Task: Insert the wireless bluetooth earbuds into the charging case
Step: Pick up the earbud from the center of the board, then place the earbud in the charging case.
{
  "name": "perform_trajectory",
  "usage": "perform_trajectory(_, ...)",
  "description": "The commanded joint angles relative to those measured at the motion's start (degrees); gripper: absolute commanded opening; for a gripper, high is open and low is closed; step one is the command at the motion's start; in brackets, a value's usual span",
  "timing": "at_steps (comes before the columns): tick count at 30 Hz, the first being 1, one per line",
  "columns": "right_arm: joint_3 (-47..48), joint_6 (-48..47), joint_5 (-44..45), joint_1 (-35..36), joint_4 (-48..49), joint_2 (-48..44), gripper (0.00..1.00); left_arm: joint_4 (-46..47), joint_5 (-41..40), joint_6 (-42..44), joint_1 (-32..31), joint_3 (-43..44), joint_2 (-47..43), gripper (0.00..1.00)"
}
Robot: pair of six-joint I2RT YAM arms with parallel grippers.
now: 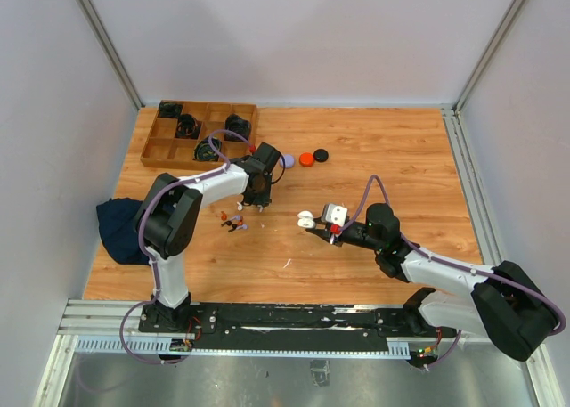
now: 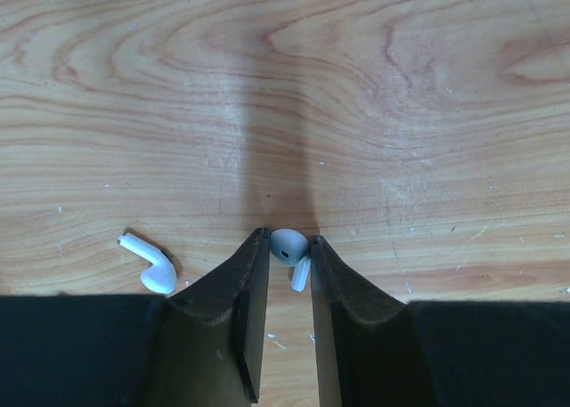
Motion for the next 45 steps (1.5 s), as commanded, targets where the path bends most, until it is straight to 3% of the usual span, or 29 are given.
perform_trajectory(1, 0.89, 0.05, -0.24, 0.63, -0.04, -0.89, 0.01, -1.82, 0.47, 0.39, -0.62, -0.25, 0.68, 0.26)
perform_trajectory(14, 1.75, 0.76, 1.95, 0.93, 4.69, 2.1, 0.01, 12.63, 0.76, 2.78, -2.16, -10.59, -17.34, 0.25)
perform_trajectory(29, 1.25, 1.13, 10.41, 2.37, 20.78, 5.83, 0.01, 36.65, 5.65, 4.69, -7.57, -25.23, -40.27, 0.26)
perform_trajectory(45, 1.16, 10.07, 15.0, 3.24, 36.88, 9.0, 0.01, 61.85, 6.81, 8.47, -16.09, -35.98, -49.52, 0.26)
